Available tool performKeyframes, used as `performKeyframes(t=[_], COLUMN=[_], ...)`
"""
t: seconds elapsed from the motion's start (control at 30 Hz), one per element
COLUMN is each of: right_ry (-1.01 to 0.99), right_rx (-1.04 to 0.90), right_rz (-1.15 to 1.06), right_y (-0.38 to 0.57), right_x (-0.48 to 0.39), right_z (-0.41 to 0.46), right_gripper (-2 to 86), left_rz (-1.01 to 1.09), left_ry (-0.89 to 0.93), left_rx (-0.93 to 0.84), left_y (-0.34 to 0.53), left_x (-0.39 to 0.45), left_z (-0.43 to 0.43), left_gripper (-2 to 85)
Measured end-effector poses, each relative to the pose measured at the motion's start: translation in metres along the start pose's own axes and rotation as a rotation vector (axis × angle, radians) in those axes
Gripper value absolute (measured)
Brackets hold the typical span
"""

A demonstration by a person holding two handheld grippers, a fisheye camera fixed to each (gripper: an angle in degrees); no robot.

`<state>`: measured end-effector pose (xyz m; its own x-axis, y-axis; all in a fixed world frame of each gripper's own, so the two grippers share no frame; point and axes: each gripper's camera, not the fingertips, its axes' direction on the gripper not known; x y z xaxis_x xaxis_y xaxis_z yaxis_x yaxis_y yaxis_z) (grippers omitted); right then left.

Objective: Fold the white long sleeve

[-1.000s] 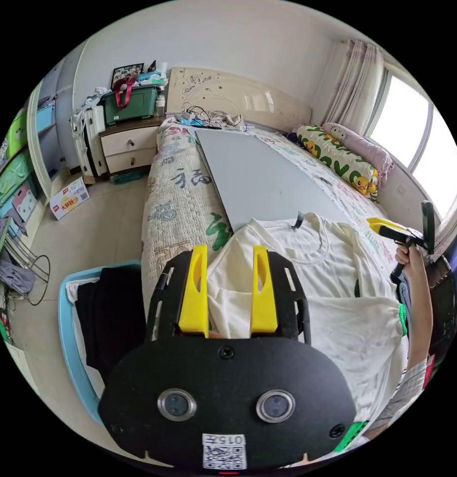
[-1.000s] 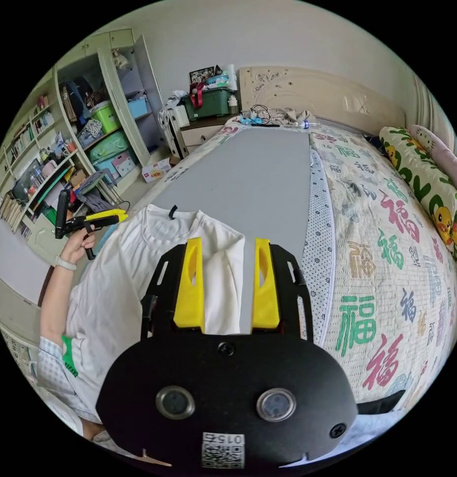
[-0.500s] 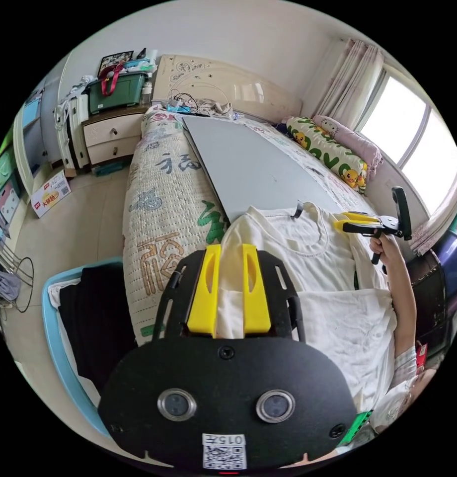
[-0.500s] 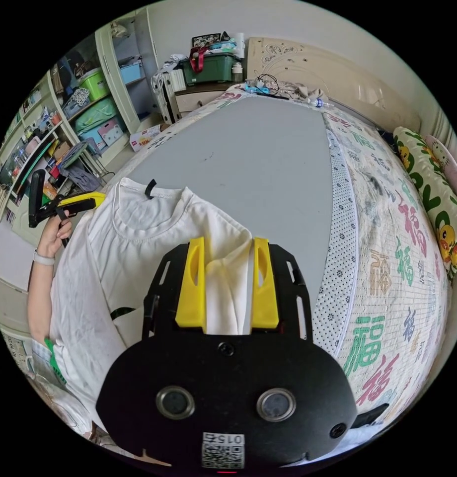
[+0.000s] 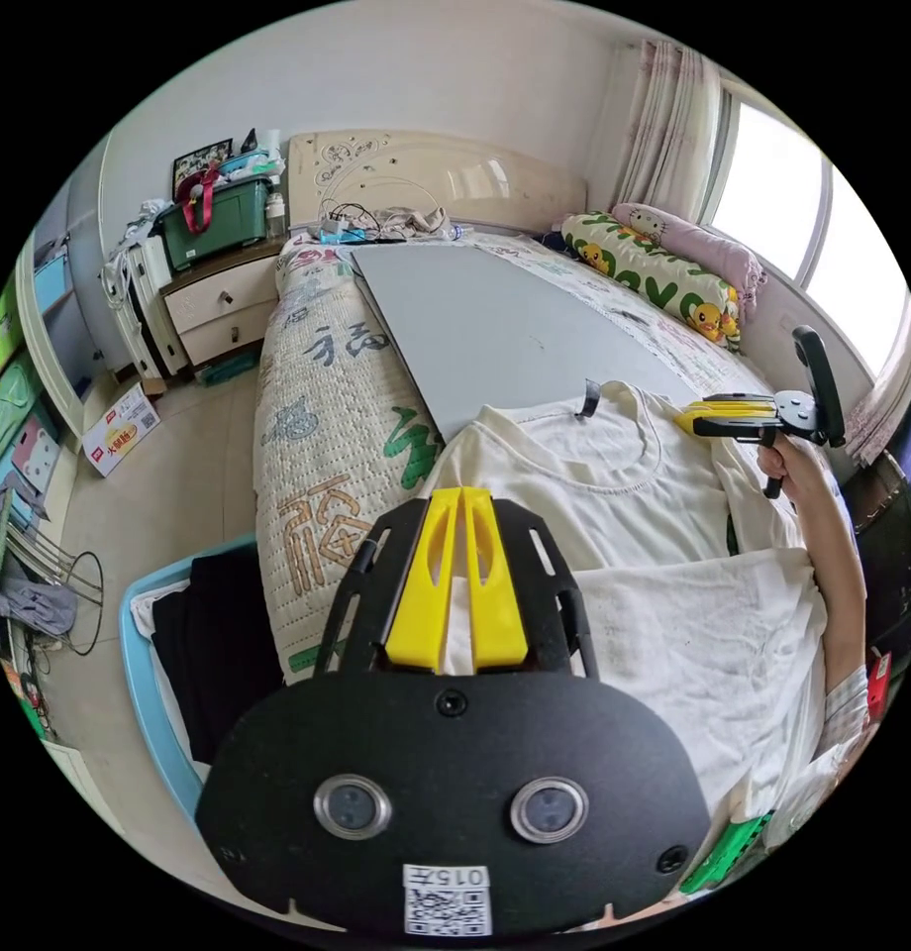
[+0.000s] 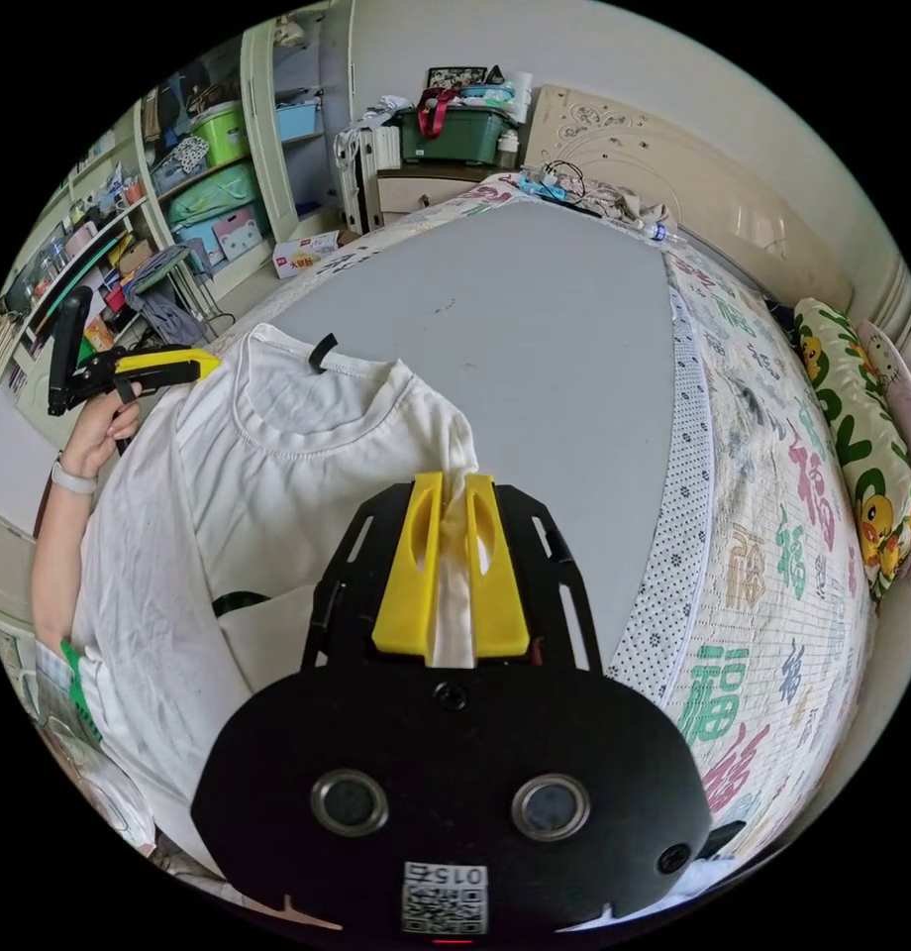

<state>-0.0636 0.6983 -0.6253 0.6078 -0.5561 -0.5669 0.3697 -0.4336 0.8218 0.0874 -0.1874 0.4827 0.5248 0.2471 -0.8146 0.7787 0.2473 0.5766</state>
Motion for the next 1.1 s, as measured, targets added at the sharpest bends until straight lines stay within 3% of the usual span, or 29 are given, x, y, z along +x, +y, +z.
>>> performKeyframes(t=[0.67, 1.1], right_ry=[0.026, -0.089], right_rx=[0.006, 0.011], right_rz=[-0.004, 0.112], right_y=[-0.005, 0.008], right_x=[-0.014, 0.009], right_z=[0.013, 0.017], right_gripper=[4.8, 10.6], left_rz=[-0.074, -0.061], left_ry=[0.133, 0.124], left_rx=[0.144, 0.007], left_y=[-0.010, -0.081], left_x=[-0.077, -0.112], left_z=[-0.016, 0.000], left_gripper=[0.6, 11.7])
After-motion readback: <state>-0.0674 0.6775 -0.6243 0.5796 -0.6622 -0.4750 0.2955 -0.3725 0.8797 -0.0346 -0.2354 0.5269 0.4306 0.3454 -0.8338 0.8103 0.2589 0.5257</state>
